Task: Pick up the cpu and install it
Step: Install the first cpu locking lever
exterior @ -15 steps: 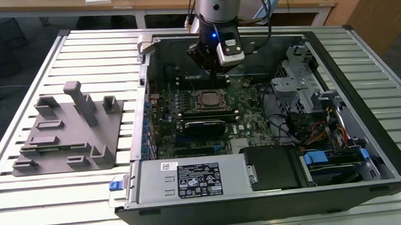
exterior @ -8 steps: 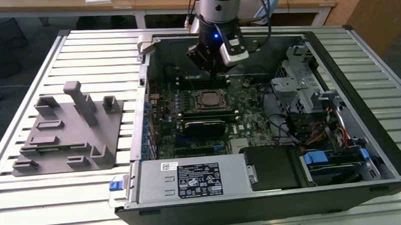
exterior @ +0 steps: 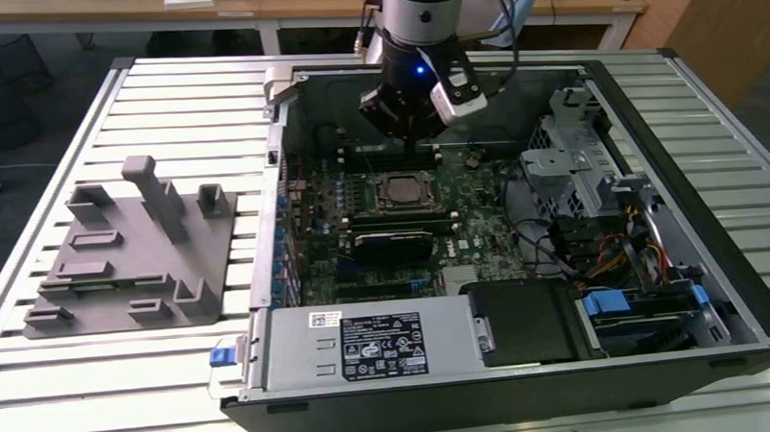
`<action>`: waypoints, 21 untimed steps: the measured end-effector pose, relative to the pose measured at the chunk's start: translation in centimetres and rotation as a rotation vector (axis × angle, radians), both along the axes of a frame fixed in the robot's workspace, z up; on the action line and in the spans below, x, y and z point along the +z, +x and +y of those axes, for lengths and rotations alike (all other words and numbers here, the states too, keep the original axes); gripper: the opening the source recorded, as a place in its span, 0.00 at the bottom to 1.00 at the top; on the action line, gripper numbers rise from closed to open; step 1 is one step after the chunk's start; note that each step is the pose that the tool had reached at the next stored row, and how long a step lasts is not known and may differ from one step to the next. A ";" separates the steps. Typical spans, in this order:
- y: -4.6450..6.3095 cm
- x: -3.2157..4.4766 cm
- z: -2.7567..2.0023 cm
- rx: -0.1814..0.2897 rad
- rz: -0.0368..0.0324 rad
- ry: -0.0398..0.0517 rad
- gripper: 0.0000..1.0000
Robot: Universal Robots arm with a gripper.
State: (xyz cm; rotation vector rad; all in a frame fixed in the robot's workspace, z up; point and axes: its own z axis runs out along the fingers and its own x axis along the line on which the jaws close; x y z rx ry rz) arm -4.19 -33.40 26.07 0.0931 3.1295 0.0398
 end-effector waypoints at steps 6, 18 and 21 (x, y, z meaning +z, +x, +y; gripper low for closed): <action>-0.2 -0.06 0.15 0.074 0.0000 0.0000 0.11; -3.9 -0.15 0.25 0.083 0.0001 -0.0001 0.11; -5.2 -0.19 0.25 0.083 -0.0005 0.0000 0.11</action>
